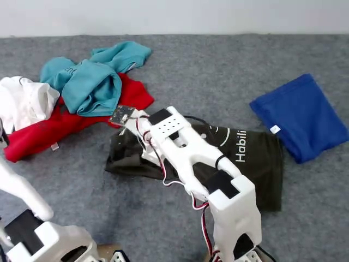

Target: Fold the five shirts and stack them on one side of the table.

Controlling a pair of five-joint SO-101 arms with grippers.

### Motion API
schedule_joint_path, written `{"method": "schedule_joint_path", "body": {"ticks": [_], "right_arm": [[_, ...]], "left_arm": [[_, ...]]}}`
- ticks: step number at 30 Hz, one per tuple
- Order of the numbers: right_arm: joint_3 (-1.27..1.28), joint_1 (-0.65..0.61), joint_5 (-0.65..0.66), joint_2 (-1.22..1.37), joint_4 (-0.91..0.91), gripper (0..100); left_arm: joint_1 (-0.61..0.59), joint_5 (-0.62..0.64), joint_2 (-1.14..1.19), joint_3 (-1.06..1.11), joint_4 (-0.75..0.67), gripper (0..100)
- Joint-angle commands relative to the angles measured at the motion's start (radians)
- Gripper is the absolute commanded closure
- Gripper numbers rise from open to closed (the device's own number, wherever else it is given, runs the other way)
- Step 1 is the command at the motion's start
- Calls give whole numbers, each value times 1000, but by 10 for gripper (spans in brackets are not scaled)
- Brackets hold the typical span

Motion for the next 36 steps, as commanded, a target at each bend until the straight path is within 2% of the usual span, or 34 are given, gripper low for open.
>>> {"method": "schedule_joint_path", "body": {"ticks": [1, 6, 17, 24, 27, 30, 36], "right_arm": [[-40, 25, -20, -16, -30, 786], [-41, 25, -20, -15, -21, 786], [-46, 19, -20, -294, 251, 786], [57, 1, -21, -332, 223, 786], [124, 87, -21, -328, 203, 786], [144, 232, -21, -331, 223, 786], [144, 529, -21, -331, 309, 786]], "left_arm": [[9, 9, -38, -4, 18, 885], [9, 9, -38, -4, 18, 885], [11, 9, -38, -4, 18, 885], [11, 9, -38, -4, 18, 885], [11, 9, -38, -2, 18, 885], [38, 9, -38, 2, 20, 885], [250, 9, -38, 108, 18, 882]]}}
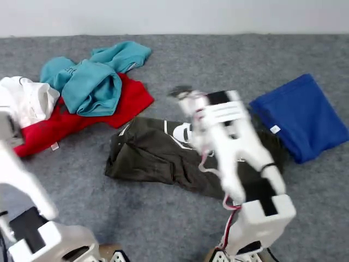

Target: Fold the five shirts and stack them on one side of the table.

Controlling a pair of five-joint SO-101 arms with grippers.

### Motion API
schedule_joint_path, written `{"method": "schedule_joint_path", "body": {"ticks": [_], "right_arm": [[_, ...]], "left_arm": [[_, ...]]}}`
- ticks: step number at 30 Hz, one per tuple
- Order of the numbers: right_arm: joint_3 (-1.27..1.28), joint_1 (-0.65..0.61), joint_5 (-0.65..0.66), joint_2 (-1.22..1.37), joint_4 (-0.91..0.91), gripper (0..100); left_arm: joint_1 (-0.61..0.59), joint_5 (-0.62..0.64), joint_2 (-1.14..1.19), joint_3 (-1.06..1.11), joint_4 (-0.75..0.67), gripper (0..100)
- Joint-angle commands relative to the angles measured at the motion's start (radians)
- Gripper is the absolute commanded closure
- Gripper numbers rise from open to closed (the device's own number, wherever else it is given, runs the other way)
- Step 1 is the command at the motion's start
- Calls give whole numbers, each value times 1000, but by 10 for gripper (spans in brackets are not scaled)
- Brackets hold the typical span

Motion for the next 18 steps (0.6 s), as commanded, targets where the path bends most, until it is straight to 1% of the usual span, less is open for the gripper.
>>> {"method": "schedule_joint_path", "body": {"ticks": [1, 5, 11, 15, 18], "right_arm": [[2, 171, -12, -50, 47, 786], [6, 311, -12, -41, 62, 786], [6, 440, -8, -39, 64, 786], [6, 509, -5, -39, 62, 786], [6, 552, -5, -39, 62, 786]], "left_arm": [[155, 9, -38, 44, 18, 882], [322, 9, -34, 97, 18, 882], [582, 9, -31, 206, 18, 881], [703, 3, -28, 219, 17, 881], [755, 2, -26, 219, 17, 881]]}}
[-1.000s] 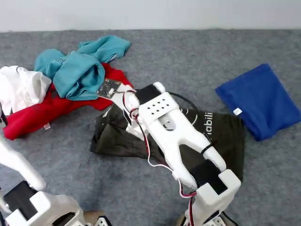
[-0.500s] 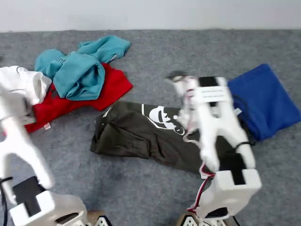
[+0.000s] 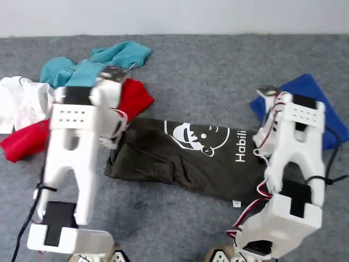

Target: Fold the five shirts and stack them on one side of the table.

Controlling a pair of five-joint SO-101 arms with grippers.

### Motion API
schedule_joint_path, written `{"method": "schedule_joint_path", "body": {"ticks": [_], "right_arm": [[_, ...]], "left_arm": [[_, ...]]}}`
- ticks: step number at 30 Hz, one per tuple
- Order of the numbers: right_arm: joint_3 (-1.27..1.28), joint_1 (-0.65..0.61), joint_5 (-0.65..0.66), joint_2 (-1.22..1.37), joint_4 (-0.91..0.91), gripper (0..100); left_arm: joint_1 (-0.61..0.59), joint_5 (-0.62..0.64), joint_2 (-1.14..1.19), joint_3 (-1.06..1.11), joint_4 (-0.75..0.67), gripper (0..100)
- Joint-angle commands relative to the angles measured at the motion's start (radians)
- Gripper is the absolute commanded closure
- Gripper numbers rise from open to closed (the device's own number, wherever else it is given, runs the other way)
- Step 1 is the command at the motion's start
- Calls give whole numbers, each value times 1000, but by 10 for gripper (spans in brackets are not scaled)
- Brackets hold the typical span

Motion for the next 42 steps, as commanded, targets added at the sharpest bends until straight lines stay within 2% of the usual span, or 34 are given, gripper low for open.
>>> {"method": "schedule_joint_path", "body": {"ticks": [1, 4, 14, 29, 33, 37, 42], "right_arm": [[-5, 50, -5, -38, 7, 786], [29, 61, -3, -38, -8, 786], [287, 61, -3, -38, -229, 786], [316, 77, -3, -5, -274, 788], [344, 81, -3, 111, -355, 871], [284, 85, -6, 150, -309, 994], [164, 81, -8, 110, -189, 990]], "left_arm": [[58, 2, -26, -4, 18, 881], [71, 2, -26, -4, 18, 881], [63, 2, -26, -4, 18, 881], [63, 2, -28, -4, 20, 881], [63, 2, -28, -4, 20, 882], [63, 2, -28, -4, 20, 882], [63, 2, -28, -4, 20, 882]]}}
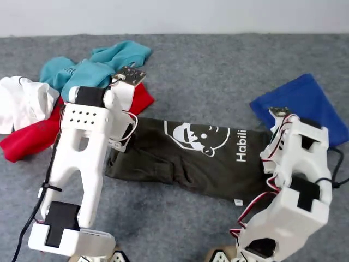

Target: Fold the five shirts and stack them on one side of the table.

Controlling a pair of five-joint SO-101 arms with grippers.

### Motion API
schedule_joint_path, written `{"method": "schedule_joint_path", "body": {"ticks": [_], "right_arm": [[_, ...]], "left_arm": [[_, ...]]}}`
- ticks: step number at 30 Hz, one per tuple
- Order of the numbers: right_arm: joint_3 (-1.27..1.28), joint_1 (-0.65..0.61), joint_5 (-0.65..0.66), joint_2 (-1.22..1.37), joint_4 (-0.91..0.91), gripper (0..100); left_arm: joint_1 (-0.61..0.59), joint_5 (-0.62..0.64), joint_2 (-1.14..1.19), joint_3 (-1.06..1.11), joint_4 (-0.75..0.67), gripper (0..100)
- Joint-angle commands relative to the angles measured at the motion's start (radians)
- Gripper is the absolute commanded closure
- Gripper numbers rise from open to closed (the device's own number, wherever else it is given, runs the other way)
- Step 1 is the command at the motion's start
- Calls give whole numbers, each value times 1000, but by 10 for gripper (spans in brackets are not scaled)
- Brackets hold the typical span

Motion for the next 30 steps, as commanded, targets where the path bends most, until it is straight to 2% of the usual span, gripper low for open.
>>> {"method": "schedule_joint_path", "body": {"ticks": [1, 6, 10, 14, 18, 24, 30], "right_arm": [[-77, -12, -8, -21, 91, 989], [-160, -22, -9, -87, 180, 989], [-170, -96, -11, -125, 206, 989], [-184, -242, -15, -154, 206, 989], [-218, -426, -68, -156, 203, 989], [-296, -714, -74, -154, 196, 989], [-319, -897, -75, -148, 93, 989]], "left_arm": [[6, 2, -28, -4, 20, 882], [5, 2, -29, -4, 20, 883], [-11, 2, -35, -4, 20, 884], [-98, 2, -37, -5, 18, 884], [-227, 2, -37, -10, 18, 884], [-433, 2, -37, -10, 18, 884], [-585, -74, -38, -12, 18, 885]]}}
